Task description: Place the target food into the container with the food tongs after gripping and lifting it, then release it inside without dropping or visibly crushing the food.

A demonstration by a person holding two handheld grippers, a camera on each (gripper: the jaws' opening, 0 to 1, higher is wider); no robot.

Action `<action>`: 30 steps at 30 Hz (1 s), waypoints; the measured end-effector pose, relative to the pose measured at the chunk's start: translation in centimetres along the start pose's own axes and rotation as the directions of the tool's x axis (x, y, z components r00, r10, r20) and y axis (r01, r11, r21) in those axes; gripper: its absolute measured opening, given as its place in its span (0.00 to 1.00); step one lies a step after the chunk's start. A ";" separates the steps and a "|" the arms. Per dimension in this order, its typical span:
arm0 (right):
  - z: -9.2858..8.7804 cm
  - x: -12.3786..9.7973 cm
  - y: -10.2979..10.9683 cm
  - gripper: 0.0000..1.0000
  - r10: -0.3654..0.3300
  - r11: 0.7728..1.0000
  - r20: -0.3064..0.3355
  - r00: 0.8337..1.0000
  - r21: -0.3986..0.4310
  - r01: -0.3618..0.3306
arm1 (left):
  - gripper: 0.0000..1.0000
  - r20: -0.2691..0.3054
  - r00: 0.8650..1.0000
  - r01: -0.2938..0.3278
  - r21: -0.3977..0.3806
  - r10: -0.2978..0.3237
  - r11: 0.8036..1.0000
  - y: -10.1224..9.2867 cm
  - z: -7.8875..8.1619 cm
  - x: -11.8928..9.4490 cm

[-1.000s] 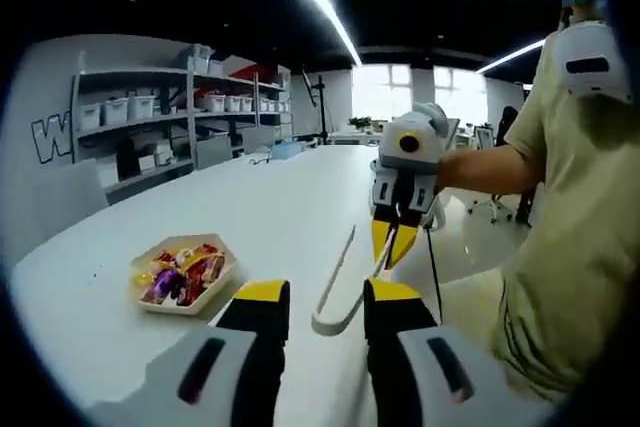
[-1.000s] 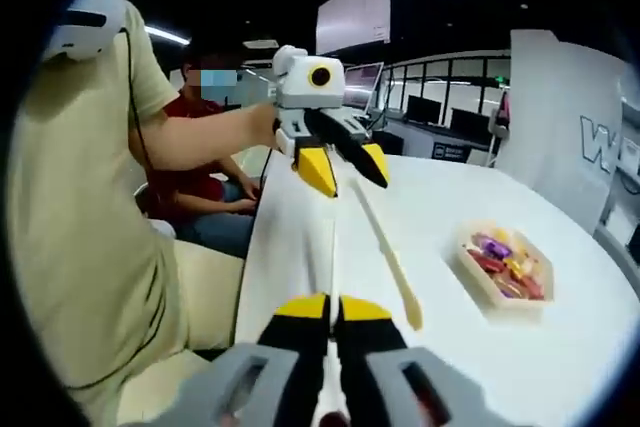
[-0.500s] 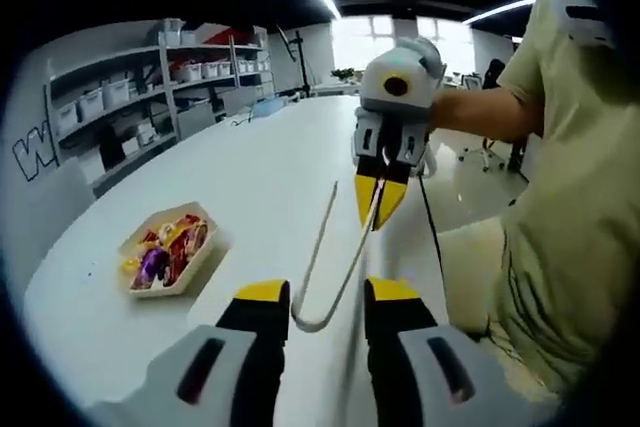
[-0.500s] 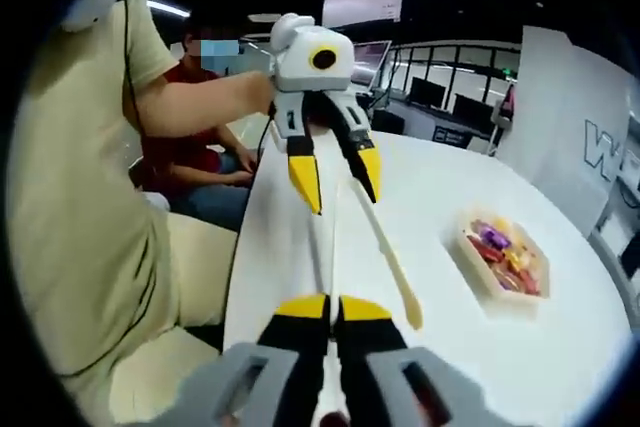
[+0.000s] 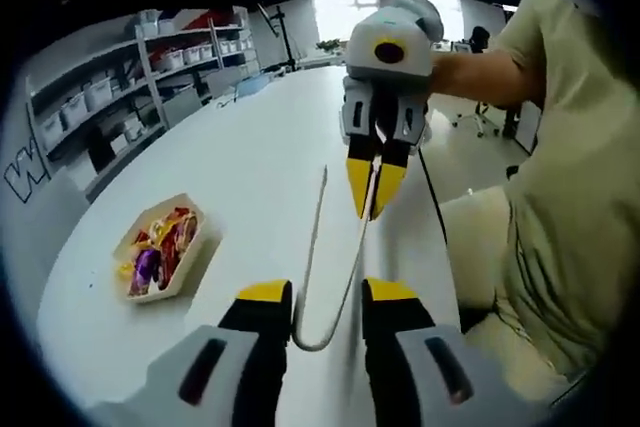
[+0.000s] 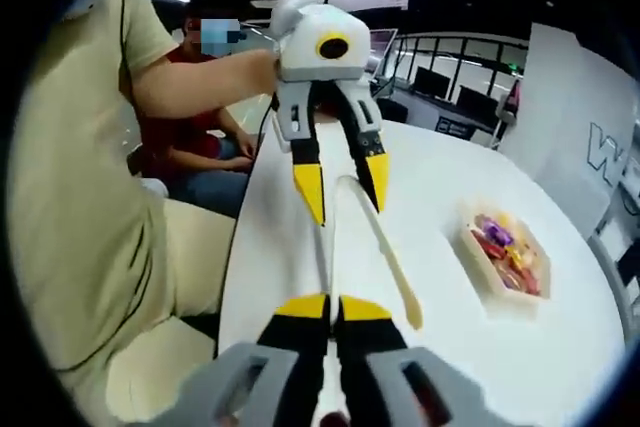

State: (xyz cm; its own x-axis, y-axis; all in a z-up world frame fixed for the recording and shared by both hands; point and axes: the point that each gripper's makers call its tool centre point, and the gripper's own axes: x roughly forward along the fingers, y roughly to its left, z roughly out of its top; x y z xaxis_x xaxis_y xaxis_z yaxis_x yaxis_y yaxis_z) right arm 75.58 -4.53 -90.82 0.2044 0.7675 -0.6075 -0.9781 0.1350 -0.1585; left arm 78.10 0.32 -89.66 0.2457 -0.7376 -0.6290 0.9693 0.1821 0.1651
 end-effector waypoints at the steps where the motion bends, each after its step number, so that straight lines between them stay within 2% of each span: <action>1: 0.0 0.1 0.0 0.00 0.002 1.000 -0.005 1.000 -0.001 -0.002 | 0.24 -0.010 1.000 -0.002 0.007 0.002 1.000 0.1 -0.1 0.1; 5: -0.1 0.3 0.1 0.00 0.003 1.000 -0.021 1.000 -0.008 -0.003 | 0.24 -0.022 1.000 0.010 0.019 -0.010 1.000 -0.1 0.2 0.6; 9: -0.1 0.3 0.2 0.00 0.006 1.000 -0.024 1.000 -0.011 -0.006 | 0.21 -0.079 0.997 0.011 0.055 -0.006 0.998 -0.1 -0.7 1.1; 22: -0.1 0.4 0.3 0.00 0.007 1.000 -0.016 1.000 -0.001 -0.007 | 0.19 -0.096 0.995 0.041 0.041 -0.037 0.998 -0.3 -1.1 1.0; 30: -0.1 0.4 0.1 0.00 0.002 1.000 0.015 1.000 0.029 -0.003 | 0.18 -0.094 0.994 0.061 0.030 -0.058 0.998 -0.4 -1.2 0.9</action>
State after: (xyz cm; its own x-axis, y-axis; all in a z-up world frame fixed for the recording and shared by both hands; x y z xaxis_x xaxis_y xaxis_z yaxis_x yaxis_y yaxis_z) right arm 75.59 -4.28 -91.12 0.2016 0.7772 -0.5961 -0.9794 0.1510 -0.1344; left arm 77.96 0.35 -91.26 0.1883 -0.6822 -0.7065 0.9819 0.1170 0.1487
